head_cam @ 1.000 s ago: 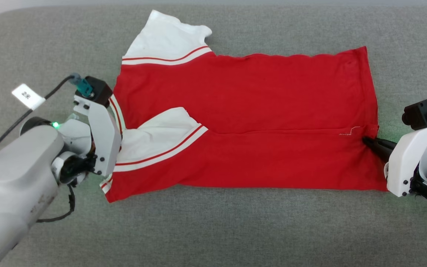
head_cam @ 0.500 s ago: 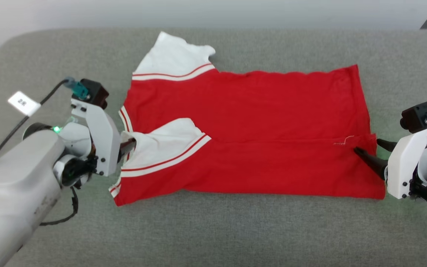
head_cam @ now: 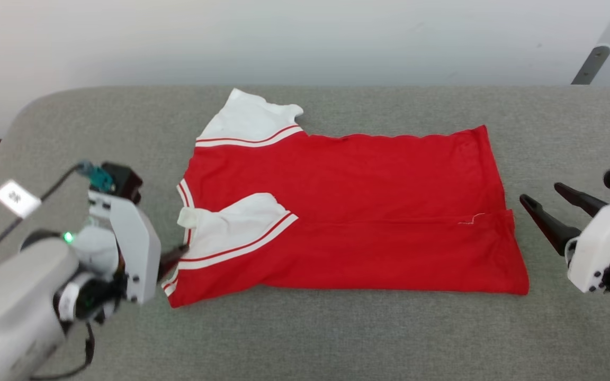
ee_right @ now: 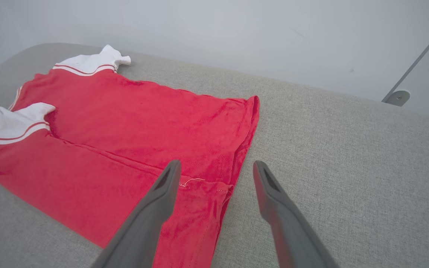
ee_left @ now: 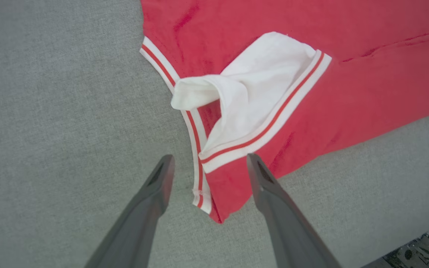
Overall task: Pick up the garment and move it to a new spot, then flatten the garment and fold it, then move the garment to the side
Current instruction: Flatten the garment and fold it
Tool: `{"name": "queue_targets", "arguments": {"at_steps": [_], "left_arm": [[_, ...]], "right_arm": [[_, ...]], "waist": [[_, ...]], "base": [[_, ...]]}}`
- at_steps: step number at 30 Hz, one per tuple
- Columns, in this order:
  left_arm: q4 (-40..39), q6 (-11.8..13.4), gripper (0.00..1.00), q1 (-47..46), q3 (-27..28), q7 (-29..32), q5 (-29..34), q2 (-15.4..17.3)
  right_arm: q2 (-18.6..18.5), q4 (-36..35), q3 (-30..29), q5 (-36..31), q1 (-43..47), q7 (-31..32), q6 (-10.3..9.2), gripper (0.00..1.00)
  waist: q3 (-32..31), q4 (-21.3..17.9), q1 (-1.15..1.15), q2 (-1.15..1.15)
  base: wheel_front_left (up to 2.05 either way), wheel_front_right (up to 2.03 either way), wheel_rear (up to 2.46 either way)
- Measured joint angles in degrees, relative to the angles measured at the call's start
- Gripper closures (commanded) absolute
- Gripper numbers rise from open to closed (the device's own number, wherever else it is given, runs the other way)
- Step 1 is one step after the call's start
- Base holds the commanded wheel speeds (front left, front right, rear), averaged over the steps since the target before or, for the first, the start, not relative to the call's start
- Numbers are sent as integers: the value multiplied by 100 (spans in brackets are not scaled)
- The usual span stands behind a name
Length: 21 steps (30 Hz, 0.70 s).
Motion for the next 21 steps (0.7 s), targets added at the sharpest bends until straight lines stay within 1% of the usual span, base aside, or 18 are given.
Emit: {"name": "queue_targets", "arguments": {"at_steps": [2,6,10,15,19,21], "left_arm": [[-355,209,0,155,-15,22,-32,148],[-832,536,0,469,-48,62,-154,353],[-1037,757,0,665,-98,69,-191,493],[-1005,829,0,762,-215,41,-69,486],[-716,812,0,779,-253,-81,18,377],[-545,810,0,779,-328,-94,185,315]], "right_arm": [[3,-97,-180,-51,193,-116,0,0],[34,-380,-611,-151,639,-231,0,0],[168,-716,-1093,-345,1068,-250,0,0],[448,-1170,-1728,-577,1624,-98,0,0],[725,-1535,-2231,-817,2024,124,0,0],[848,-1725,-2459,-917,2220,247,-1,0]], "waist": [[-22,-35,0,0],[-5,-87,0,0],[75,-151,0,0],[198,-253,0,0],[293,-335,0,0],[341,-368,0,0]], "base": [[0,0,0],[0,0,0],[0,0,0],[0,0,0],[0,0,0],[0,0,0]]}}
